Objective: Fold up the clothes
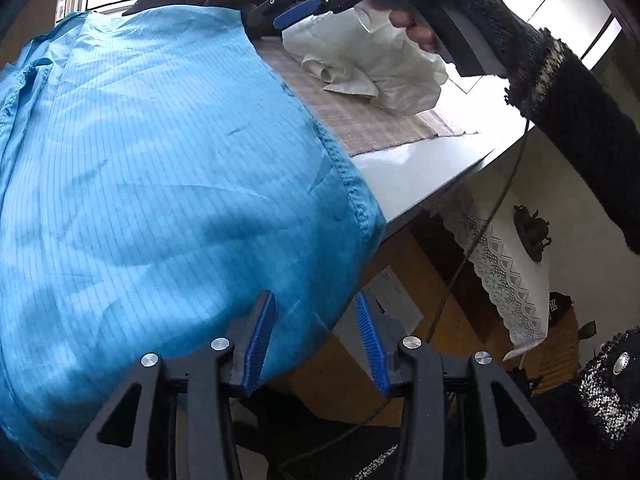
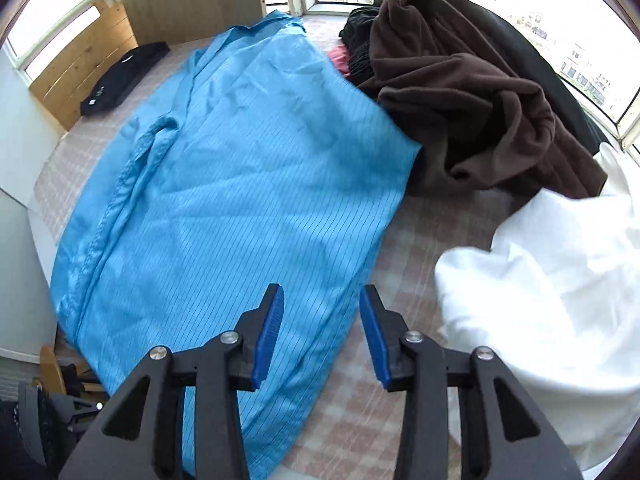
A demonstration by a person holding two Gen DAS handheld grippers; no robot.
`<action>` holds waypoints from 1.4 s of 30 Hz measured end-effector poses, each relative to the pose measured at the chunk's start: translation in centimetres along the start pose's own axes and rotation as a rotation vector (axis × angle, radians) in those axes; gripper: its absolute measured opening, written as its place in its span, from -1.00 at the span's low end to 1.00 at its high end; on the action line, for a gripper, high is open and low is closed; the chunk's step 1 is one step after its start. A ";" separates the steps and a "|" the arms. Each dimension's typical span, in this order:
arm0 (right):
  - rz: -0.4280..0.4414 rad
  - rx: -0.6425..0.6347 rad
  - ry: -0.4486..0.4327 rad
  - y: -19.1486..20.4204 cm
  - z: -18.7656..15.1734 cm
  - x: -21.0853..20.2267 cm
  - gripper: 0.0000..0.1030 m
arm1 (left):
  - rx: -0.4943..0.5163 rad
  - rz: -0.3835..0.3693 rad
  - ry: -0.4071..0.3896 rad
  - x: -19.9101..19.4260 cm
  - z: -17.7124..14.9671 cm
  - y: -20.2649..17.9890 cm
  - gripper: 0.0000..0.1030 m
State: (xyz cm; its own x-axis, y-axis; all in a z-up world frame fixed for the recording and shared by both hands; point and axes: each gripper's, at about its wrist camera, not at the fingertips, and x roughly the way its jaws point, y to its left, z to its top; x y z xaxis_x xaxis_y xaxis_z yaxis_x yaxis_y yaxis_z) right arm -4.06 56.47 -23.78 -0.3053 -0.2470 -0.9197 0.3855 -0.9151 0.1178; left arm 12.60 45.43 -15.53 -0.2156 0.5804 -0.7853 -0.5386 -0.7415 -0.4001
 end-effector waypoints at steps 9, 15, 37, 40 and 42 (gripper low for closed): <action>0.012 0.088 0.081 -0.8 -3.7 2.6 -0.23 | 0.078 0.070 -0.035 0.9 0.6 -4.6 -0.21; 0.102 0.142 0.120 -1.4 -7.2 2.0 -0.22 | 0.079 0.200 -0.121 1.3 1.6 -6.1 -0.09; 0.384 0.142 0.105 2.4 -7.7 -0.8 -0.93 | 0.123 0.392 -0.138 5.7 3.4 -7.4 0.00; 0.297 0.156 0.081 1.9 -6.8 -0.8 -0.78 | 0.131 0.375 -0.145 5.4 3.7 -6.7 -0.37; 0.274 0.197 0.093 0.9 -6.2 -0.2 -0.35 | 0.104 0.332 -0.142 4.9 3.9 -6.2 -0.85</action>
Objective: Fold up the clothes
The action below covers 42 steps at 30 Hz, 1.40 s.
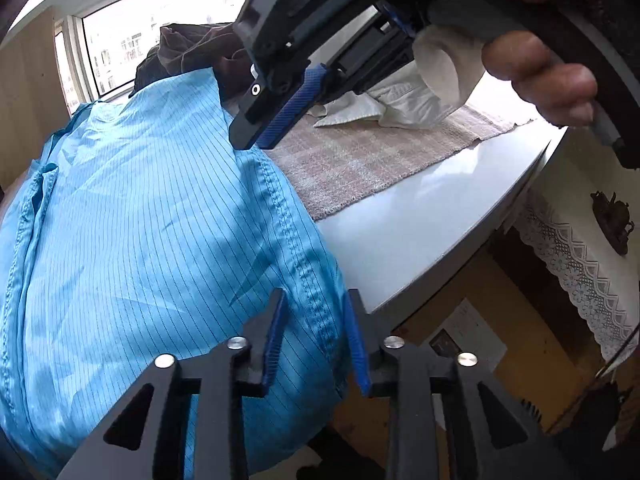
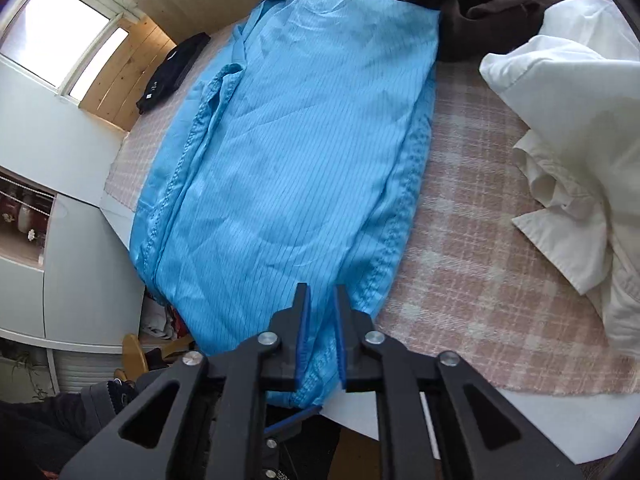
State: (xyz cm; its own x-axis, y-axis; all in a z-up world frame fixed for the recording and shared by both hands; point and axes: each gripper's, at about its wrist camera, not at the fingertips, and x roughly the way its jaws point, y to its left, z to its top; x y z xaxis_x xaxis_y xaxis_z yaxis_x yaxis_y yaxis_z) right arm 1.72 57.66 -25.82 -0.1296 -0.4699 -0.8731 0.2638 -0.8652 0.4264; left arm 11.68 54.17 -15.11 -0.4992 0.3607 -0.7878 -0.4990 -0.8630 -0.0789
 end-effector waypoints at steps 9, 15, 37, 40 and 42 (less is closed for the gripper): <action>-0.085 0.078 -0.084 -5.2 6.8 -0.6 -0.16 | -0.220 -0.176 -0.052 -3.1 0.2 4.0 -0.89; -0.051 0.137 -0.131 -7.9 14.4 1.7 -0.14 | -0.322 -0.231 -0.126 -5.7 0.5 5.9 -0.89; -0.017 -0.253 -0.084 11.3 23.7 6.2 -0.86 | -0.703 -0.198 -0.278 -11.0 -7.5 14.8 -0.89; -0.050 -0.314 -0.034 15.0 24.6 9.9 -0.86 | -0.776 -0.163 -0.281 -11.7 -9.6 16.9 -0.90; -0.087 -0.346 -0.010 16.8 24.9 12.2 -0.86 | -0.811 -0.142 -0.274 -11.7 -10.8 18.2 -0.96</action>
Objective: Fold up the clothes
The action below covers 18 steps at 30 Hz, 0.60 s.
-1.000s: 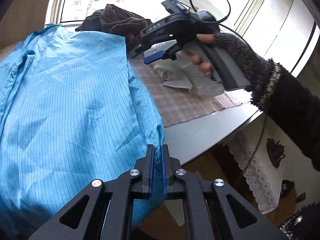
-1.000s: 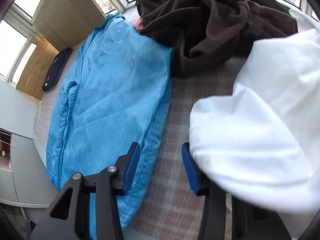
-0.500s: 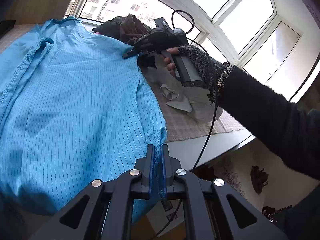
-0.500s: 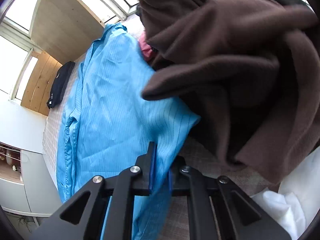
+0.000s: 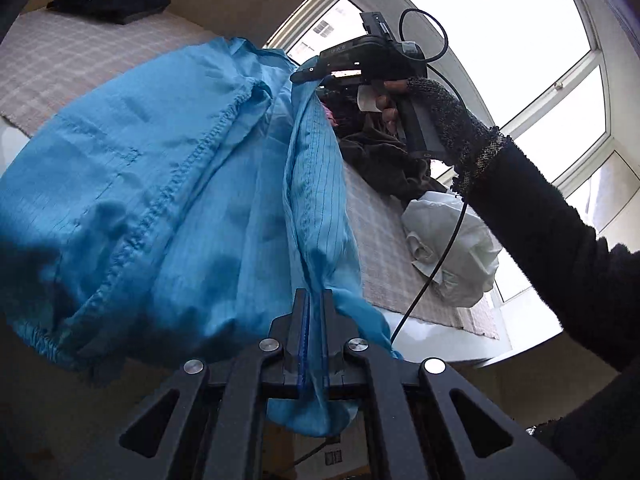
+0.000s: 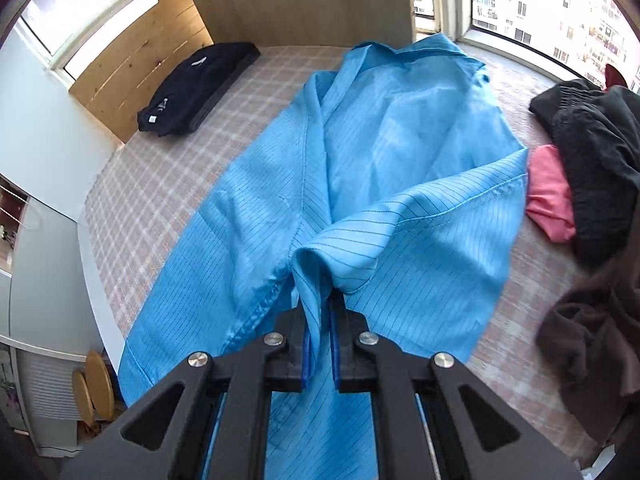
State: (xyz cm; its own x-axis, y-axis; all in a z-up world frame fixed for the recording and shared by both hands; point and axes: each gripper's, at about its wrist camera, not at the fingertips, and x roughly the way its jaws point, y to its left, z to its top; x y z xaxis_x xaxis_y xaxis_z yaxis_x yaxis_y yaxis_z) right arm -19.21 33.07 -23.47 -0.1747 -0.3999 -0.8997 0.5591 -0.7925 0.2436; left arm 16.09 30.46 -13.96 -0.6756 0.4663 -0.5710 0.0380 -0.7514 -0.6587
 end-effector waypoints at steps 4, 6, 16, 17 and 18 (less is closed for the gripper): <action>-0.036 -0.003 0.044 1.2 0.7 2.9 -0.86 | -0.057 0.030 -0.011 -0.7 0.1 2.7 -0.96; -0.045 0.000 0.061 1.4 0.7 3.8 -0.86 | -0.073 0.027 -0.005 -0.9 0.2 3.5 -0.96; -0.038 -0.043 0.110 2.8 -2.3 0.5 -0.14 | 0.059 0.000 0.099 -0.3 0.6 1.0 -0.95; -0.025 -0.041 0.093 2.7 -3.3 -1.0 -0.14 | 0.074 -0.002 0.104 -0.4 0.9 0.8 -0.95; -0.012 -0.039 0.076 2.6 -4.3 -2.6 -0.14 | 0.084 -0.006 0.109 -0.5 1.1 0.7 -0.95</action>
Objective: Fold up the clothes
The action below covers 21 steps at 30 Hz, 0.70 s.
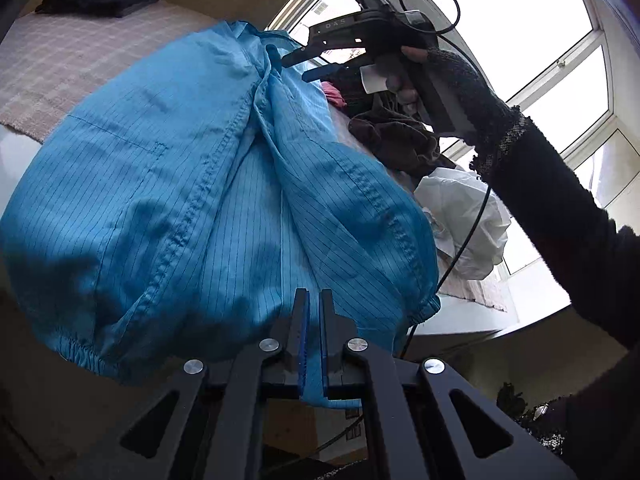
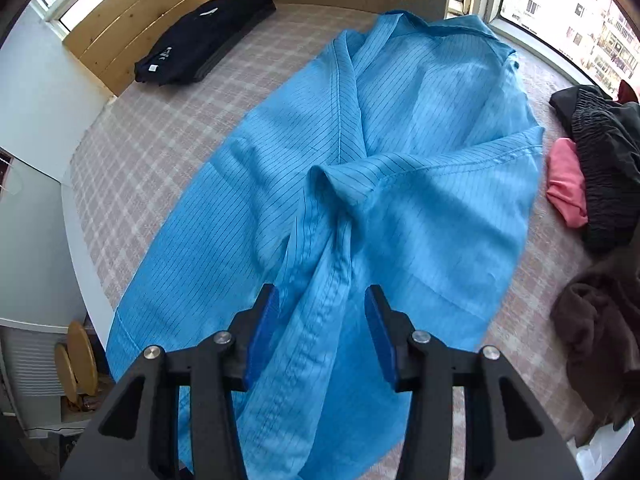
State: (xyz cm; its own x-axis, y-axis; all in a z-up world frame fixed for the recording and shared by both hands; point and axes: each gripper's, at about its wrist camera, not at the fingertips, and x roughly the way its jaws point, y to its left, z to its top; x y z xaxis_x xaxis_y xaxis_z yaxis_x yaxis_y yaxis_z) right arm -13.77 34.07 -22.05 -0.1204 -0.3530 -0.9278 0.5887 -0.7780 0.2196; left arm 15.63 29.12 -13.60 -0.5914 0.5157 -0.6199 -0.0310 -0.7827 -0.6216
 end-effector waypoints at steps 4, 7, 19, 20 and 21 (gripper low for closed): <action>0.147 0.004 -0.023 -0.4 -8.6 -4.4 -0.08 | 0.018 -0.014 0.015 -0.6 0.6 0.3 -0.95; 0.176 -0.036 0.005 0.4 -16.8 -5.1 -0.07 | 0.031 -0.027 0.042 -0.7 0.6 0.6 -0.95; 0.231 -0.045 -0.057 1.0 -29.0 -5.4 -0.06 | 0.189 -0.051 0.229 2.6 -2.7 -2.5 -0.95; 0.216 -0.062 -0.059 1.2 -28.9 -5.2 -0.06 | 0.210 -0.053 0.239 2.9 -3.0 -3.1 -0.95; 0.205 -0.080 -0.056 1.5 -28.8 -4.9 -0.06 | 0.230 -0.055 0.248 3.1 -3.2 -3.6 -0.95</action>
State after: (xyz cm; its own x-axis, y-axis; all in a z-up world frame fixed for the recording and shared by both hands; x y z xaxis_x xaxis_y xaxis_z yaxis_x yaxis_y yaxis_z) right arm 10.66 49.61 -25.84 -0.0342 -0.5297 -0.8475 0.6665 -0.6440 0.3756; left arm 16.54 34.65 -14.81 -0.3705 0.6064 -0.7036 -0.2551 -0.7948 -0.5507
